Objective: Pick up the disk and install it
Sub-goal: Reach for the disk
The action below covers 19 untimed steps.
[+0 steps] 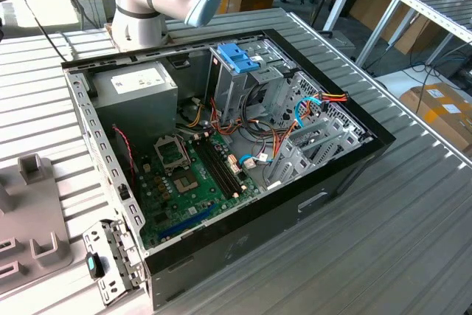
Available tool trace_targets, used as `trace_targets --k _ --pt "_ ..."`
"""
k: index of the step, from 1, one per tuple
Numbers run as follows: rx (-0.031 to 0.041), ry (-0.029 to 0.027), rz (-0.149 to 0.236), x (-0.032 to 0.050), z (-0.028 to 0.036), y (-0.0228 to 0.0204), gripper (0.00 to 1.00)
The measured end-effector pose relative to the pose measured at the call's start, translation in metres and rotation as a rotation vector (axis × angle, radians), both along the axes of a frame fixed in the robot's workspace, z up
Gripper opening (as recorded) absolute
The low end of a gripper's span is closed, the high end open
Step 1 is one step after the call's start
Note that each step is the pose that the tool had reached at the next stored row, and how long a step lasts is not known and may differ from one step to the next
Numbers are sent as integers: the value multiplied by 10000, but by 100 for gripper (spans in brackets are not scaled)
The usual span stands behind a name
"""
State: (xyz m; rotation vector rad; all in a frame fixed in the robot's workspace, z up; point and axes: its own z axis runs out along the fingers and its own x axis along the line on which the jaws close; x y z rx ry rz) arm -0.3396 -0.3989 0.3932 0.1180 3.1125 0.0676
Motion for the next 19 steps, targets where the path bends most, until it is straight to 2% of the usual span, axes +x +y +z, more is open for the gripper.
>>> trace_targets --k 3,6,8,19 --pt "0 0 0 -14 0 0 11" --pt "0 1 0 -98 0 0 11" --pt "0 0 0 -116 0 0 11" --pt "0 -1 0 -158 0 0 11"
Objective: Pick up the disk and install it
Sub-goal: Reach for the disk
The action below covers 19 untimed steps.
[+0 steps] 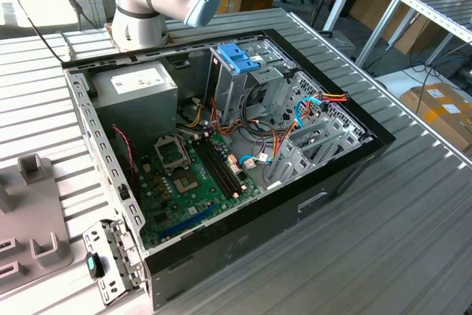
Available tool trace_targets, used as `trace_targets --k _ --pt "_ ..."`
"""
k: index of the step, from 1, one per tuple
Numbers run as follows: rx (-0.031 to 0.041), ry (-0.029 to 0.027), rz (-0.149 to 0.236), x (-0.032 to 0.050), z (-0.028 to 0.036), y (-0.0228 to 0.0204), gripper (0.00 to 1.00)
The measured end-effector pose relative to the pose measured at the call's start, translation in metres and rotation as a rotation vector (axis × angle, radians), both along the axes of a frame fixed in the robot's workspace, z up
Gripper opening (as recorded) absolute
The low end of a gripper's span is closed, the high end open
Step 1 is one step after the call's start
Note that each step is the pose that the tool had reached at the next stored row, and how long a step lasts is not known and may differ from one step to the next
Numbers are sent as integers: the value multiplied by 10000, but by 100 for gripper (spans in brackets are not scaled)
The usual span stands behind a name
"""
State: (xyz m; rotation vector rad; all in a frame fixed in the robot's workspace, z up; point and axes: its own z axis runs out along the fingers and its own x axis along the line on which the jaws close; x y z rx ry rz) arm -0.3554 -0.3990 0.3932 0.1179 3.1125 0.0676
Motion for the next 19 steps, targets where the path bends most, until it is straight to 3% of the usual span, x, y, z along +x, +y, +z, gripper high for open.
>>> trace_targets --k 19 --pt "0 0 0 -70 0 0 11"
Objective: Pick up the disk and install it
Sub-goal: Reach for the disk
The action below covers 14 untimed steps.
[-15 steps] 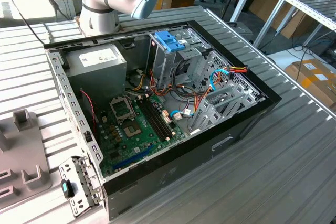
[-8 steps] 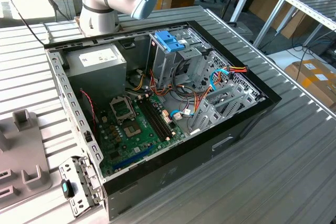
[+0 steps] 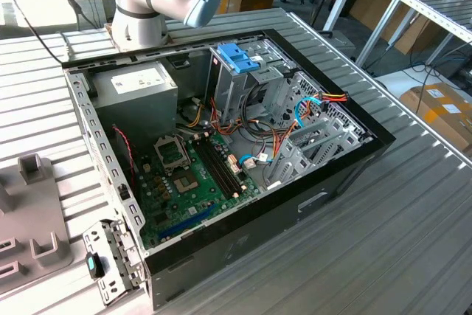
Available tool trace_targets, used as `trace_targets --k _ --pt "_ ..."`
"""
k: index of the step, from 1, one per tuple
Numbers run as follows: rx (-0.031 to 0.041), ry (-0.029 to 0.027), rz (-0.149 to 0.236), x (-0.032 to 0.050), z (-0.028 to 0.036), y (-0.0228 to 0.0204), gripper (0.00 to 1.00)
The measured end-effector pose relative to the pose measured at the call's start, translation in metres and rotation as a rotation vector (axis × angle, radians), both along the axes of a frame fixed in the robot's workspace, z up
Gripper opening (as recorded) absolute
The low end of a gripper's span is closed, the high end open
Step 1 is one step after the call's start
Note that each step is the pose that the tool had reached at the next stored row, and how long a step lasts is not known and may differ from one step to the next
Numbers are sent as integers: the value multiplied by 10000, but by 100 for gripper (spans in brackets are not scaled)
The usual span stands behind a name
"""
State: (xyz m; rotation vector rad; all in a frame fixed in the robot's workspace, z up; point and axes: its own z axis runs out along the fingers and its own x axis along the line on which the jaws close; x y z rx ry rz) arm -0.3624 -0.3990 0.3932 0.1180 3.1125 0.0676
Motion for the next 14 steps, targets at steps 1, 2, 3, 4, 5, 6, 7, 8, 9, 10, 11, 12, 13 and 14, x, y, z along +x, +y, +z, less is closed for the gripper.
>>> trace_targets --k 1,2,3,4,5,6,7,8,9,10,11,12,13,14 --pt "0 0 0 -3 0 0 11" --pt "0 0 -1 -6 0 0 11" --pt "0 0 0 -10 0 0 11" --pt "0 0 0 -12 0 0 11" --pt "0 0 0 -15 0 0 11" --pt "0 0 0 -20 0 0 11" --pt "0 1 0 -26 0 0 11" --pt "0 1 0 -30 0 0 11" --pt "0 0 0 -33 0 0 11" --pt "0 0 0 -36 0 0 11" --pt "0 1 0 -39 0 0 11" --pt "0 1 0 -45 0 0 11" --pt "0 1 0 -48 0 0 11" --pt "0 1 0 -53 0 0 11"
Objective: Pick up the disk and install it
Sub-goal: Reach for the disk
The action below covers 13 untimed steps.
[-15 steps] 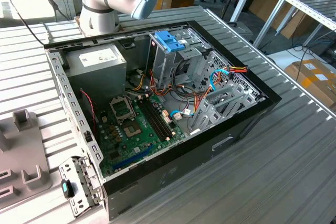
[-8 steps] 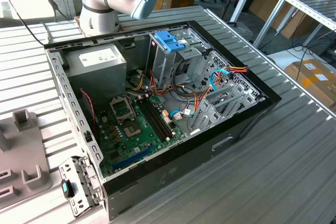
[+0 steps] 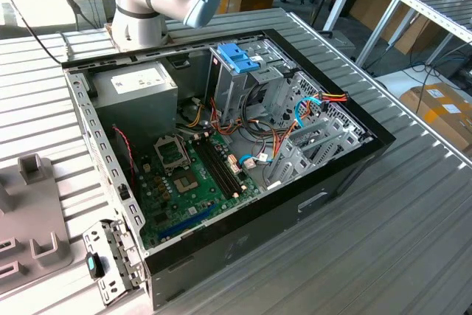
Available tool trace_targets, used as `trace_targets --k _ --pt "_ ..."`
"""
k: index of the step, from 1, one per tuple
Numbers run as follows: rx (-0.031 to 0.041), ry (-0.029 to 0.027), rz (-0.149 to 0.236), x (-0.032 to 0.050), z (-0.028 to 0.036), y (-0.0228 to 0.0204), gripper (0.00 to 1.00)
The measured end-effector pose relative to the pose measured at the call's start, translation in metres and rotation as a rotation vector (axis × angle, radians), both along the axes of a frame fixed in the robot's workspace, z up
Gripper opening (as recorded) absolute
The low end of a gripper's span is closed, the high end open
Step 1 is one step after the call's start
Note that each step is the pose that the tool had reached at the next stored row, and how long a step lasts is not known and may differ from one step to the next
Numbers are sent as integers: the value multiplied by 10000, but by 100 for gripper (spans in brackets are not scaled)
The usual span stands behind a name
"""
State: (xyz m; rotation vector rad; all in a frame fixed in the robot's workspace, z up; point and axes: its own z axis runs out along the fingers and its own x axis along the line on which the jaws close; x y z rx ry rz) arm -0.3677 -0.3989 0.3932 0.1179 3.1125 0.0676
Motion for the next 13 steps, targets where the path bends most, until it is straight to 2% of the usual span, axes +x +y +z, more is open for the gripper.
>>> trace_targets --k 13 --pt "0 0 0 -54 0 0 11"
